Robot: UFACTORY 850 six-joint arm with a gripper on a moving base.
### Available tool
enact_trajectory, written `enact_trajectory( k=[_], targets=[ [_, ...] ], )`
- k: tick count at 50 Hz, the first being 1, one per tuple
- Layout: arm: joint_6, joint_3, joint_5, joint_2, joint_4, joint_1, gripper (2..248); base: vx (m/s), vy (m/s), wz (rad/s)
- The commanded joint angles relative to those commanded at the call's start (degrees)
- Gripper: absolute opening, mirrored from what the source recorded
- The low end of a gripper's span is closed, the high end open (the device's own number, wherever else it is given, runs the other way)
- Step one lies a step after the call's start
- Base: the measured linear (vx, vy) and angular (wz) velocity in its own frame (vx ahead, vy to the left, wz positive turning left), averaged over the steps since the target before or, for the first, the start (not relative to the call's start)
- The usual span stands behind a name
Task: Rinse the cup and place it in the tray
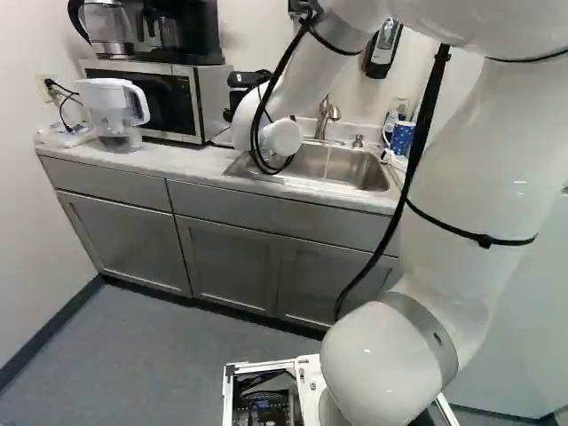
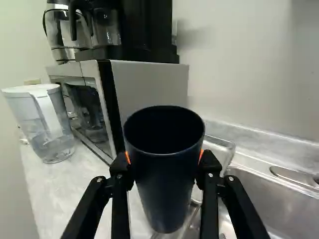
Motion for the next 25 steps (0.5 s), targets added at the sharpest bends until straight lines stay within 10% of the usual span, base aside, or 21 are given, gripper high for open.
enact_trajectory(
  k=[25],
  targets=[
    [0.0, 1.5, 0.0, 1.4, 0.0, -4.1, 126, 0.0, 0.0, 0.0]
  ],
)
